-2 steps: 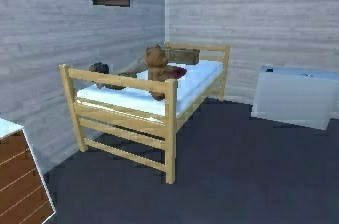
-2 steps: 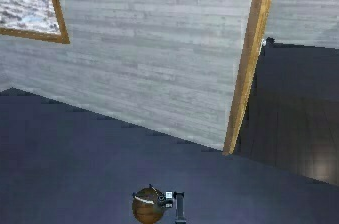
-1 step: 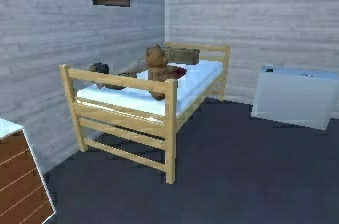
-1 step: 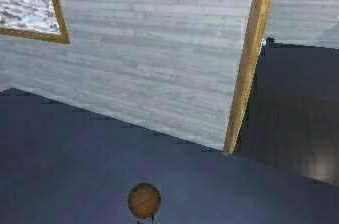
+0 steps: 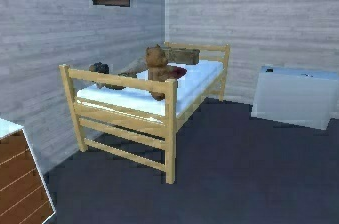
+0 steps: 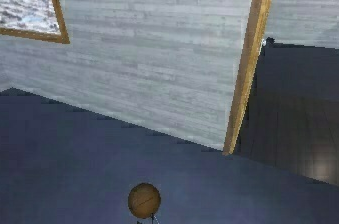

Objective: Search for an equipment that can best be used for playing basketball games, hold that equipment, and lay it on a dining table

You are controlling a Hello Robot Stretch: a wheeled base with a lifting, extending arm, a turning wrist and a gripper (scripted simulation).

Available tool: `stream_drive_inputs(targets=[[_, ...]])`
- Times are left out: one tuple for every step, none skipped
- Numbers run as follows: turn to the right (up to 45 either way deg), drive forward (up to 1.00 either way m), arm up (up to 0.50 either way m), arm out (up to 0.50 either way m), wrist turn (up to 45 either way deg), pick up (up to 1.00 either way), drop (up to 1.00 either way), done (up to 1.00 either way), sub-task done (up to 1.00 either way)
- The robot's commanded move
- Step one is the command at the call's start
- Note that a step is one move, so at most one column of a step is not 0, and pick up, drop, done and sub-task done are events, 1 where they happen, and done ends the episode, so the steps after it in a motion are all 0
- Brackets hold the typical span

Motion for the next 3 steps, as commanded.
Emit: stream_drive_inputs(targets=[[0.0, 0.00, 0.10, 0.00, 0.0, 0.00, 0.00, 0.00, 0.00], [0.0, 0.00, 0.50, 0.00, 0.0, 0.00, 0.00, 0.00, 0.00], [0.0, 0.00, 0.40, 0.00, 0.0, 0.00, 0.00, 0.00, 0.00]])
